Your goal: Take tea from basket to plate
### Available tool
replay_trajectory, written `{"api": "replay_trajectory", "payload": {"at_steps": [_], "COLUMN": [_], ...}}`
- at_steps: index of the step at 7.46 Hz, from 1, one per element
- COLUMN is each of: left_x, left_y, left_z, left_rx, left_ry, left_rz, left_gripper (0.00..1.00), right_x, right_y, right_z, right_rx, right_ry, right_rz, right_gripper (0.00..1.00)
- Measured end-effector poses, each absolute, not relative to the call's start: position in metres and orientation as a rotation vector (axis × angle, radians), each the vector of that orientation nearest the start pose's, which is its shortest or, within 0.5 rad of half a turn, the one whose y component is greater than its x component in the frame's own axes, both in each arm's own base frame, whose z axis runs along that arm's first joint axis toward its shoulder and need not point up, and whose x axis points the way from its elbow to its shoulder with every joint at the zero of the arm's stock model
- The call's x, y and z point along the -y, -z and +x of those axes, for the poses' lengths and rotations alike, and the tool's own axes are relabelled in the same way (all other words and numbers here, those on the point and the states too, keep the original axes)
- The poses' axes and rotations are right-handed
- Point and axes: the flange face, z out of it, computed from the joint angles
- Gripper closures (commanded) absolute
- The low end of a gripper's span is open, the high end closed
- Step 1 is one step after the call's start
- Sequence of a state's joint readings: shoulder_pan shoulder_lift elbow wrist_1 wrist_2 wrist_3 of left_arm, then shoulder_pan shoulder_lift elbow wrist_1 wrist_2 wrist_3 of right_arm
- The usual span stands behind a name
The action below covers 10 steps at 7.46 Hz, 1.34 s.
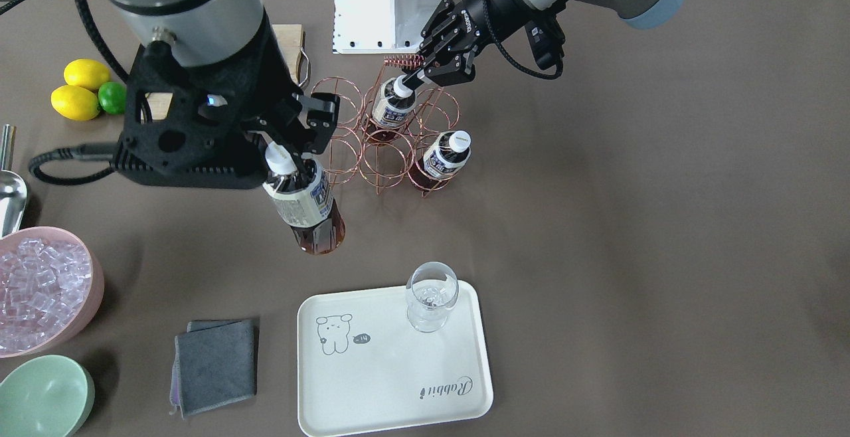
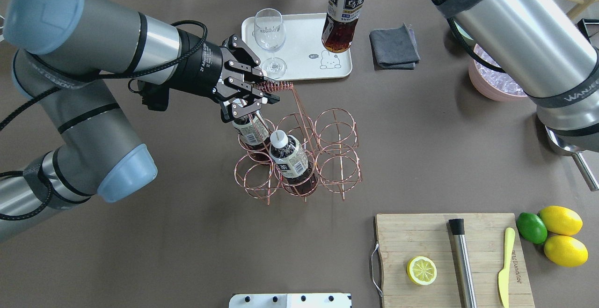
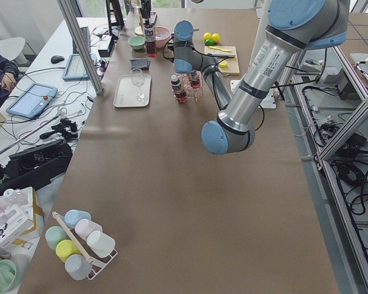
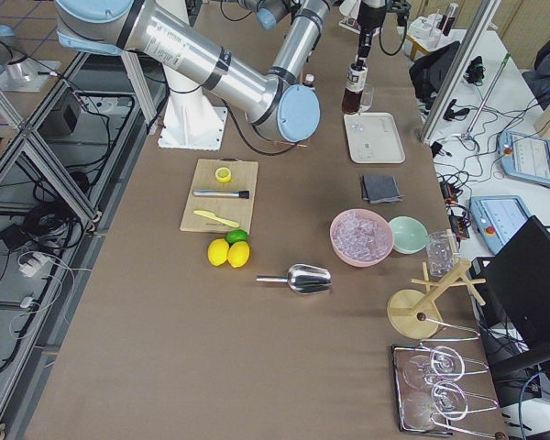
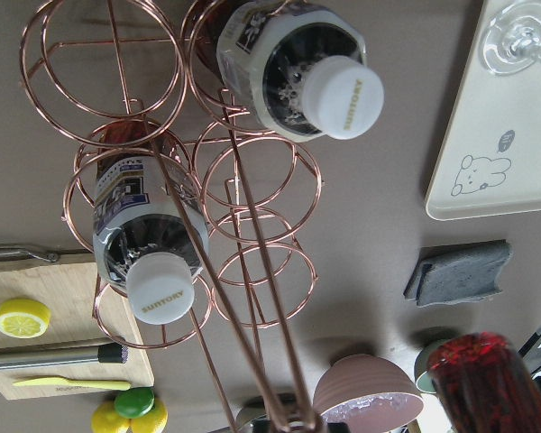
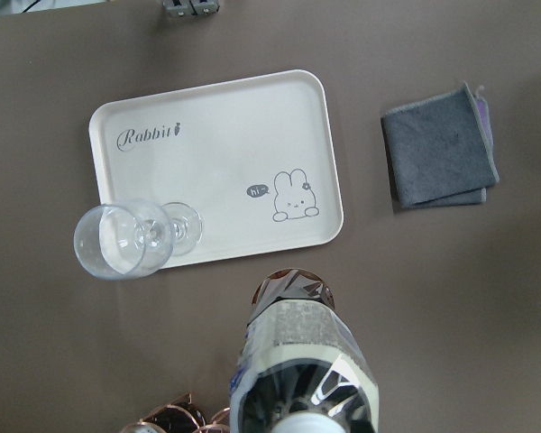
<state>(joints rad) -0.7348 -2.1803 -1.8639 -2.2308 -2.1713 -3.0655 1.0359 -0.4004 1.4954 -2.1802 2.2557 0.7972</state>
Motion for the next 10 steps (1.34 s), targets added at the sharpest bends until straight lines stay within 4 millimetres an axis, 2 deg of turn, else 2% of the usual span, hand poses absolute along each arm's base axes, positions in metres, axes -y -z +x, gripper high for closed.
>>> {"api": "replay_trajectory", "payload": {"at_steps": [3,4,6,7,9,10], "left_x": [0.459,0.465,0.486,0.499,0.518,0.525], "left_y": [-0.08,-0.078,-0.085,-0.1,-0.152,-0.176], "left_z": [0.333,0.317,0.27,0.238,0.178,0.155], "left_rx": [-1.28,-1.266,-1.239,-1.223,-1.212,-1.208], "left_ry": [1.245,1.232,1.193,1.173,1.147,1.154], "left_rz": [-1.103,-1.111,-1.073,-1.035,-0.958,-0.931], "left_gripper": [1.0,1.0,1.0,1.0,1.0,1.0], "right_x": [0.709,0.726,0.746,0.751,0.751,0.75], "right_y": [-0.055,-0.074,-0.1,-0.109,-0.118,-0.119], "right_z": [-0.331,-0.341,-0.354,-0.362,-0.383,-0.394], "right_rx": [0.815,0.817,0.818,0.818,0.815,0.804], "right_ry": [-0.038,-0.035,-0.037,-0.032,-0.011,-0.003], "right_rz": [-0.025,-0.022,-0.023,-0.023,-0.022,-0.02], "right_gripper": [1.0,1.0,1.0,1.0,1.0,1.0]}}
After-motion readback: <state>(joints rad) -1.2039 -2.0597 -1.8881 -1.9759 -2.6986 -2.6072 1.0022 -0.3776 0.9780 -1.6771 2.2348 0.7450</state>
